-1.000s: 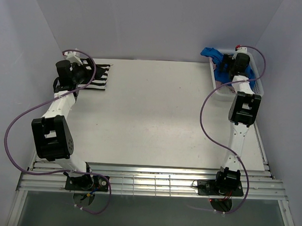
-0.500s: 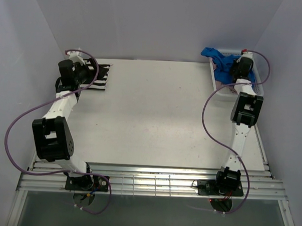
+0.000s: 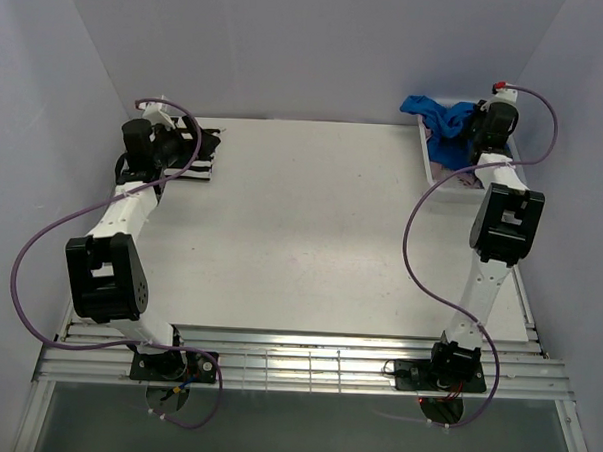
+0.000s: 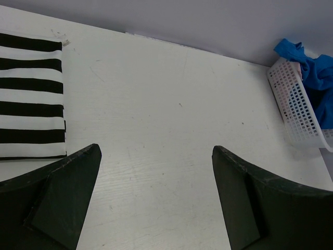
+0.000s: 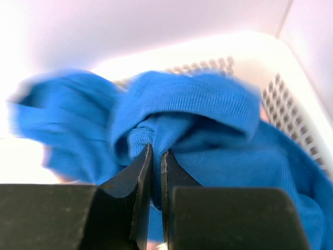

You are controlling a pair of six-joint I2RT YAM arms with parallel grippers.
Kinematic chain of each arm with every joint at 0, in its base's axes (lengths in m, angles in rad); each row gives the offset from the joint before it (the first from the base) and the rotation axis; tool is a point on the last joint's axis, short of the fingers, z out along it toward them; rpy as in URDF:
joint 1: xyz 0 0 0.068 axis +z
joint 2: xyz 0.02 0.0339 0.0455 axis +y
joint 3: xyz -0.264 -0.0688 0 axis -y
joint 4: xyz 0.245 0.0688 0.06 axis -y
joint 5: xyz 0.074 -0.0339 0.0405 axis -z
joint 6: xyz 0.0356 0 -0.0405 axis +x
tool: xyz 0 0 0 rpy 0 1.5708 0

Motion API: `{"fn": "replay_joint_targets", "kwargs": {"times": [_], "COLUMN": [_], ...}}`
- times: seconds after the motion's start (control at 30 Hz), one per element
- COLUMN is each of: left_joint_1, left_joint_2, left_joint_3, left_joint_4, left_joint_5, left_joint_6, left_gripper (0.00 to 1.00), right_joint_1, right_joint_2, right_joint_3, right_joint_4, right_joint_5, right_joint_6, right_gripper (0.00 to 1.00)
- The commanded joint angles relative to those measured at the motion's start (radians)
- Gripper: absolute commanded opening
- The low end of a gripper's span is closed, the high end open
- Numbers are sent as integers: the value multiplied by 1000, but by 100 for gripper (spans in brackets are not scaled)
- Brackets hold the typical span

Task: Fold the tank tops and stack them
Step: Grab the tank top from the pile, then move the tank top to the center of the board

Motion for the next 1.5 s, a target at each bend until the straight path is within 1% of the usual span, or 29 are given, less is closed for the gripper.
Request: {"fn": "replay_joint_targets", "kwargs": {"times": [0.0,0.03,0.13,0.2,0.3,0.37,0.4,0.47,0.5,0.53,0.57,0.6,0.67,0.7,0.8,0.9,0.97,1.0,1.03,1.07,1.1,1.17,1.2,1.23,1.33,1.37,1.4,1.43,1.47], "left_joint_1": [-18,-18,-25,-29,-38,-41,-44,-54,-57,-60,-61,-61,-61,-60,-61,-61,-61,-61,-61,-61,-61,-61,-61,-61,-61,-61,-61,-63,-63], "left_joint_2": [-23,-20,-19,-16,-17,-22,-32,-42,-48,-52,-57,-72,-94,-107,-156,-210,-244,-253,-262,-281,-290,-307,-324,-331,-339,-338,-325,-318,-312], "left_joint_3": [22,25,33,39,34,21,11,-15,-22,-44,-53,-65,-102,-111,-154,-185,-191,-197,-200,-202,-208,-219,-235,-246,-278,-286,-295,-305,-323], "left_joint_4": [25,23,23,26,26,26,31,32,32,32,32,29,26,20,-6,-49,-72,-98,-109,-113,-158,-181,-196,-202,-239,-247,-256,-262,-267], "left_joint_5": [13,15,27,35,52,66,69,81,84,87,98,99,89,86,75,49,34,20,-2,-14,-22,-51,-65,-72,-85,-80,-69,-57,-28], "left_joint_6": [-22,-30,-50,-75,-108,-127,-145,-157,-171,-180,-190,-202,-216,-220,-234,-237,-239,-237,-237,-239,-239,-239,-240,-243,-250,-253,-263,-271,-274], "left_gripper": [98,98,98,98,98,98,98,98,98,98,98,98,98,98,98,98,98,98,98,98,98,98,98,98,98,98,98,98,98], "right_joint_1": [36,49,75,92,132,172,183,230,244,275,290,312,376,393,457,490,503,505,503,503,502,499,487,476,409,383,325,298,272], "right_joint_2": [-218,-251,-378,-459,-551,-605,-614,-619,-613,-607,-587,-576,-559,-558,-585,-624,-637,-639,-651,-662,-679,-748,-803,-826,-877,-875,-869,-848,-835], "right_joint_3": [-153,-191,-310,-345,-351,-309,-278,-133,-77,-19,101,153,271,290,291,262,251,247,219,193,154,-35,-204,-295,-567,-718,-780,-833,-873], "right_joint_4": [207,249,297,320,297,268,204,101,-8,-66,-124,-222,-308,-334,-352,-316,-271,-238,-223,-206,-203,-200,-195,-192,-174,-177,-180,-181,-184], "right_joint_5": [-17,-3,15,14,15,26,22,-35,-52,-111,-135,-152,-214,-245,-392,-475,-561,-592,-633,-638,-634,-565,-516,-499,-448,-440,-468,-495,-521], "right_joint_6": [27,25,22,14,-19,-39,-42,-75,-81,-99,-108,-117,-157,-170,-119,-64,-18,32,48,56,48,31,25,28,114,146,178,206,247], "right_gripper": [8,8,8,8,8,8,8,8,8,8,8,8,8,8,8,8,8,8,8,8,8,8,8,8,8,8,8,8,19]}}
